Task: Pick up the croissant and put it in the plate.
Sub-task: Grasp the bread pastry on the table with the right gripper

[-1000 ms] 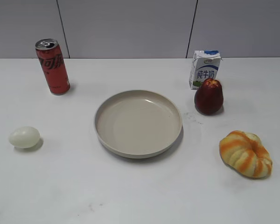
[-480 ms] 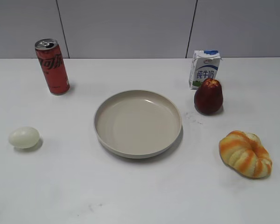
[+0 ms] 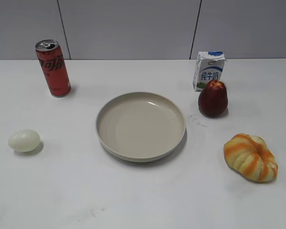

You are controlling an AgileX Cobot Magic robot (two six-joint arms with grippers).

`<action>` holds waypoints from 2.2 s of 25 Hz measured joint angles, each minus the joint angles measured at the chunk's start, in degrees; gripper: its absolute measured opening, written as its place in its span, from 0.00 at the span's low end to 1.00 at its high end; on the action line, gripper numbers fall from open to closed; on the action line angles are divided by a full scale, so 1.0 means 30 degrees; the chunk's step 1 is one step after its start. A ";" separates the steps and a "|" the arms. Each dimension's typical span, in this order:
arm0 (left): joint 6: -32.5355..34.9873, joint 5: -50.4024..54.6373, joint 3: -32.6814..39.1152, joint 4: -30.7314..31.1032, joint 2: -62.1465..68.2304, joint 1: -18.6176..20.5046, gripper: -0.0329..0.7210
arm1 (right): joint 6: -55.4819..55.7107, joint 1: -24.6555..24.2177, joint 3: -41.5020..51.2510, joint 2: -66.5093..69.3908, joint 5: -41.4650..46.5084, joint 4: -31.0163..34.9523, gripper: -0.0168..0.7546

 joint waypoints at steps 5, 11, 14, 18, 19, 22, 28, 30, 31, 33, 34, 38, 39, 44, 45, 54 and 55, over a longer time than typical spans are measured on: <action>0.0000 0.0000 0.0000 0.0000 0.0000 0.0000 0.82 | 0.0000 0.0000 -0.2033 0.5140 0.2138 0.0734 0.67; 0.0000 0.0000 0.0000 0.0000 0.0000 0.0000 0.82 | -0.0365 0.0000 -0.3847 1.1137 0.3882 0.2005 0.78; 0.0000 0.0000 0.0000 0.0000 0.0000 0.0000 0.82 | -0.0459 0.0000 -0.4423 1.3749 0.3946 0.2231 0.80; 0.0000 0.0000 0.0000 0.0000 0.0000 0.0000 0.82 | -0.0885 0.0000 -0.5437 1.6893 0.3982 0.2302 0.80; 0.0000 0.0000 0.0000 0.0000 0.0000 0.0000 0.82 | -0.0931 0.0000 -0.5687 1.7621 0.3982 0.2342 0.80; 0.0000 0.0000 0.0000 0.0000 0.0000 0.0000 0.82 | -0.1139 0.0102 -0.6492 1.9443 0.4006 0.2421 0.80; 0.0000 0.0000 0.0000 0.0000 0.0000 0.0000 0.82 | -0.1228 0.0316 -0.7230 2.1850 0.3921 0.2441 0.79; 0.0000 0.0000 0.0000 0.0000 0.0000 0.0000 0.82 | -0.1228 0.0316 -0.7230 2.2477 0.3792 0.2441 0.79; 0.0000 0.0000 0.0000 0.0000 0.0000 0.0000 0.82 | -0.1228 0.0316 -0.7230 2.2683 0.3688 0.2441 0.79; 0.0000 0.0000 0.0000 0.0000 0.0000 0.0000 0.82 | -0.1228 0.0316 -0.7338 2.2963 0.3679 0.2420 0.79; 0.0000 0.0000 0.0000 0.0000 0.0000 0.0000 0.82 | -0.1228 0.0316 -0.7434 2.3047 0.3722 0.2396 0.79; 0.0000 0.0000 0.0000 0.0000 0.0000 0.0000 0.82 | -0.1228 0.0316 -0.7519 2.3136 0.3746 0.2252 0.68; 0.0000 0.0000 0.0000 0.0000 0.0000 0.0000 0.82 | -0.1228 0.0316 -0.7519 2.3136 0.3746 0.2160 0.62; 0.0000 0.0000 0.0000 0.0000 0.0000 0.0000 0.82 | -0.1246 0.0316 -0.7519 2.3232 0.3777 0.1588 0.31; 0.0000 0.0000 0.0000 0.0000 0.0000 0.0000 0.82 | -0.1243 0.0352 -0.7519 2.3207 0.3870 0.1500 0.31; 0.0000 0.0000 0.0000 0.0000 0.0000 0.0000 0.82 | -0.1266 0.4181 -1.0157 2.1153 0.6345 -0.1265 0.31; 0.0000 0.0000 0.0000 0.0000 0.0000 0.0000 0.82 | -0.1266 0.5003 -1.1058 2.1153 0.6656 -0.1472 0.31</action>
